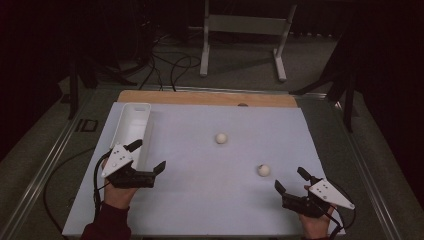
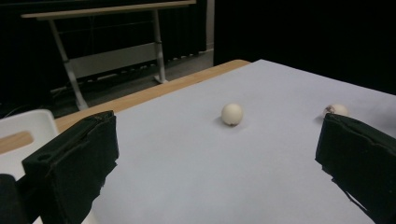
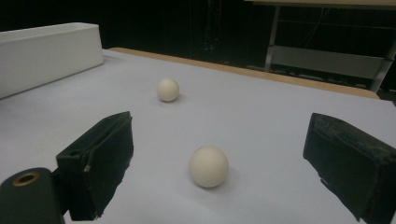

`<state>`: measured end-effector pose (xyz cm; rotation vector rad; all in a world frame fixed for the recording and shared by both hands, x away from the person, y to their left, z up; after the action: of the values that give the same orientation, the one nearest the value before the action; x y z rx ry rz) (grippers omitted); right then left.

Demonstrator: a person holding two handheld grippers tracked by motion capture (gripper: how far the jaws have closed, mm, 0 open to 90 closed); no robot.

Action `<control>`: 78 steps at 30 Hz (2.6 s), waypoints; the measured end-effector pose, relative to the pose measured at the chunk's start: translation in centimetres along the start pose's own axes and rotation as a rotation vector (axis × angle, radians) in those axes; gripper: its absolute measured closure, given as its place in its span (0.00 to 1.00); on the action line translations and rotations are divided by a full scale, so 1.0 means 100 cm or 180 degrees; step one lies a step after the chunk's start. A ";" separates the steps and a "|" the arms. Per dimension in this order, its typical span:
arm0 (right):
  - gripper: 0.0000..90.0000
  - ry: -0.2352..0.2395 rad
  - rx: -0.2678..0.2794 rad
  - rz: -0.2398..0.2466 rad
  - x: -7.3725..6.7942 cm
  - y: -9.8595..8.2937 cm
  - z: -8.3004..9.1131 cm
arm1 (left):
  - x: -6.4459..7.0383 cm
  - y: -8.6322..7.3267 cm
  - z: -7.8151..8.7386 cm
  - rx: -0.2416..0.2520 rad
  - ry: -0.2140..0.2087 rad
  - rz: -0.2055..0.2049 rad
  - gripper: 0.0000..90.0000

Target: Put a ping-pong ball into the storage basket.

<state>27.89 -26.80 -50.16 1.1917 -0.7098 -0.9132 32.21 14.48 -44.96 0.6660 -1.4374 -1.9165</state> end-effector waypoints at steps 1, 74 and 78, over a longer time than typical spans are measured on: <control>0.09 0.0000 0.0000 0.0000 0.000 0.000 0.000 | 0.000 0.000 0.000 0.0000 0.0000 0.0000 0.00; 0.09 0.0035 0.0036 -0.0005 0.003 0.003 -0.009 | 0.101 0.043 -0.181 -0.0638 -0.1039 -0.0392 0.00; 0.09 0.0037 0.0039 -0.0012 0.003 0.003 -0.009 | 0.105 0.042 -0.187 -0.0676 -0.1079 -0.0423 0.00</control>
<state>28.86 -26.63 -50.06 1.2086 -0.7049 -0.9054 39.54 -6.11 -46.21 0.3561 -1.3849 -2.3333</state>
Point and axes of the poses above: each handheld gripper's, and its own axes: z roughly backward along the jaws, y roughly out of its top, x roughly to its right, the point moved 8 cm from there along -z, roughly forward along the jaws
